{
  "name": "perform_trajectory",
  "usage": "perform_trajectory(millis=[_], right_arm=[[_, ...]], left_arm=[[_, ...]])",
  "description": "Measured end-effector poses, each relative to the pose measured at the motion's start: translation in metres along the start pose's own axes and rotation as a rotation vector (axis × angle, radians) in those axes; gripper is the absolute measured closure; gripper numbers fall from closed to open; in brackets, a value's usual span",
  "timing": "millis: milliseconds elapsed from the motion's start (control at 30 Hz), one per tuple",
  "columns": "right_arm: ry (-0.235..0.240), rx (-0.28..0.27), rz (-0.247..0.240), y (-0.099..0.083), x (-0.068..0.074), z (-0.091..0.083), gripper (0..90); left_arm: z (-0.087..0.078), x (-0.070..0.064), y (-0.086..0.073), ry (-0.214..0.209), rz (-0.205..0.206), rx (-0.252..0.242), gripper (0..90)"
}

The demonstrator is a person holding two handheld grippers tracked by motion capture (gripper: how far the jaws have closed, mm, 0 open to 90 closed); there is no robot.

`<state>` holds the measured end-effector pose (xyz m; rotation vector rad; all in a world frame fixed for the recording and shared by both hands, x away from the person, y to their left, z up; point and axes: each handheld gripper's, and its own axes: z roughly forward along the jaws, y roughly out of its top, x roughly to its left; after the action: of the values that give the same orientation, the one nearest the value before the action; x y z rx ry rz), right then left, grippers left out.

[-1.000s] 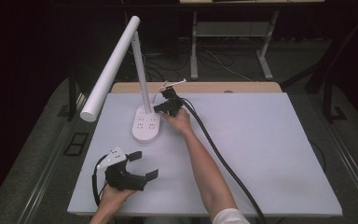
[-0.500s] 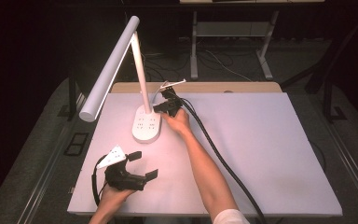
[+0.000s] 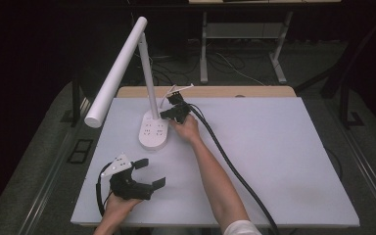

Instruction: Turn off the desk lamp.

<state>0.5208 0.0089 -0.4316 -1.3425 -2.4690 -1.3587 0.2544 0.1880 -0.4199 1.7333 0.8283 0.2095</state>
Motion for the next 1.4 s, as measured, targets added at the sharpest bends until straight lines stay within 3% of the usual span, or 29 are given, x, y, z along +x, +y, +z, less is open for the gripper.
perform_trajectory(millis=[400,700,1067,1200,1400], right_arm=[[0.012,-0.013,0.013,-0.001,-0.003,-0.004,90.0],[0.025,-0.026,-0.007,0.0,-0.002,-0.024,89.9],[0.03,-0.047,-0.078,-0.007,0.006,-0.068,86.8],[0.026,-0.066,-0.088,-0.01,0.007,-0.09,79.9],[-0.017,-0.083,-0.129,-0.018,0.006,-0.121,62.1]], left_arm=[[-0.001,0.001,0.0,-0.002,-0.004,-0.006,0.0],[0.0,0.001,0.0,-0.003,0.004,-0.003,0.0],[0.003,0.0,0.001,-0.007,0.015,0.006,0.0],[0.004,-0.002,0.001,-0.01,0.018,0.01,0.0],[0.004,-0.001,0.001,-0.006,0.02,0.012,0.0]])
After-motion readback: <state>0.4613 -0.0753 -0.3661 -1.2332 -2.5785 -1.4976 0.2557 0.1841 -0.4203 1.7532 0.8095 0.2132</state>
